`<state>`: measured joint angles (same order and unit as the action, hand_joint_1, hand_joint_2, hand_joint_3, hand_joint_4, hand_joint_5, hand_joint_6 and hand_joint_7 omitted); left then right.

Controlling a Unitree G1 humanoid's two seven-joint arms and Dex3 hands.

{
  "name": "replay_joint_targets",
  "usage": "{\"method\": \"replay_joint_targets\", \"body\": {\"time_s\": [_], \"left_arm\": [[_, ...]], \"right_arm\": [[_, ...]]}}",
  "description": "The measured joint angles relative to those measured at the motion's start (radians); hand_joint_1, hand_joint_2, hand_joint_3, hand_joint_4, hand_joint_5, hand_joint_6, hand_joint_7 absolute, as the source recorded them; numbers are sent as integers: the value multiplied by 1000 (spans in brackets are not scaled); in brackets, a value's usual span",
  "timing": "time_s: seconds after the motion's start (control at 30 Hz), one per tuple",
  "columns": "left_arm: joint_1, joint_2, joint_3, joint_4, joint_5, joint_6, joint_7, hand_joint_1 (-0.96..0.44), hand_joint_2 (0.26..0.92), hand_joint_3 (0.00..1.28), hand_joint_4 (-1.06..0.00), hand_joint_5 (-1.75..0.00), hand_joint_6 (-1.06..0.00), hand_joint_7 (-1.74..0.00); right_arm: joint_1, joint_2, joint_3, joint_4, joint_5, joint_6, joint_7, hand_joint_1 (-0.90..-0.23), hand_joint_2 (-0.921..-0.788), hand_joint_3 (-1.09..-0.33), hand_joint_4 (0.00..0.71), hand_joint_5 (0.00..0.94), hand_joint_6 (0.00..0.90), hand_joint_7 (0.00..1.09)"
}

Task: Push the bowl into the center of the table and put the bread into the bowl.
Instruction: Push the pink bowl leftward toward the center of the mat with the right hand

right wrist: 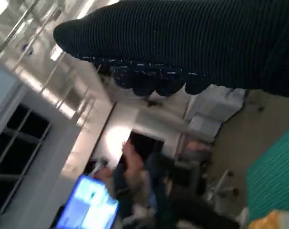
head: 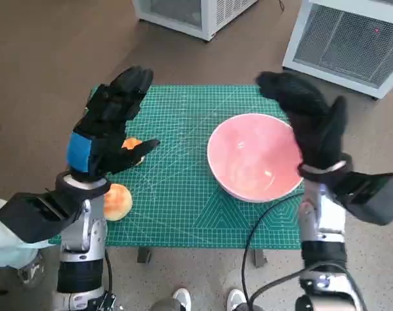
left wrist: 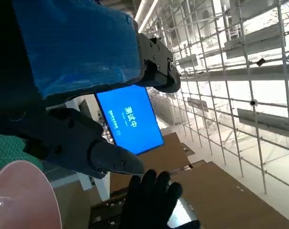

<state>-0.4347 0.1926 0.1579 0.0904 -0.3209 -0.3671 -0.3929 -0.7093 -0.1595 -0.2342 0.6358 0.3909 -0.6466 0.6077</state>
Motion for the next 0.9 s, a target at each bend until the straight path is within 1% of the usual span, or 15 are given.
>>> {"method": "replay_joint_targets", "body": {"time_s": [0.1,0.13,0.2,0.3,0.4,0.47,0.5,0.63,0.73,0.9], "left_arm": [[2,0,1,0,-1,1,0,-249,921,107,-300,-2,-263,-325],[2,0,1,0,-1,1,0,-249,921,107,-300,-2,-263,-325],[2,0,1,0,-2,2,0,-249,921,107,-300,-2,-263,-325],[2,0,2,0,-2,2,0,-248,921,107,-300,-2,-262,-326],[2,-1,2,0,-2,2,0,-248,921,107,-300,-2,-262,-326],[2,-1,2,0,-2,2,0,-248,921,107,-300,-2,-262,-326],[2,-2,2,0,-2,2,0,-248,921,107,-300,-2,-262,-326],[2,-2,2,0,-2,2,1,-248,921,107,-303,-3,-262,-327],[2,-3,1,0,-2,2,1,-248,921,107,-306,-5,-262,-327],[2,-3,2,0,-2,3,1,-249,921,107,-312,-7,-262,-327]], "right_arm": [[-28,-19,-37,104,-10,-54,-36,-694,-921,-737,177,9,5,529],[-35,-25,-46,137,-15,-69,-51,-693,-921,-741,177,9,6,527],[-51,-39,-66,206,-30,-96,-84,-684,-921,-773,179,8,16,517],[-76,-59,-84,305,-56,-126,-149,-679,-921,-795,180,8,25,511],[-96,-83,-90,401,-94,-140,-226,-689,-921,-826,183,7,37,503],[-105,-97,-91,455,-121,-140,-281,-689,-921,-837,184,7,41,500],[-107,-104,-91,481,-129,-138,-305,-688,-921,-842,184,6,42,499],[-110,-111,-95,543,-149,-120,-363,-679,-921,-858,185,6,45,497],[-110,-111,-99,571,-154,-101,-380,-667,-921,-868,184,5,50,499],[-110,-108,-111,604,-156,-63,-388,-660,-921,-873,179,2,54,502]]}}
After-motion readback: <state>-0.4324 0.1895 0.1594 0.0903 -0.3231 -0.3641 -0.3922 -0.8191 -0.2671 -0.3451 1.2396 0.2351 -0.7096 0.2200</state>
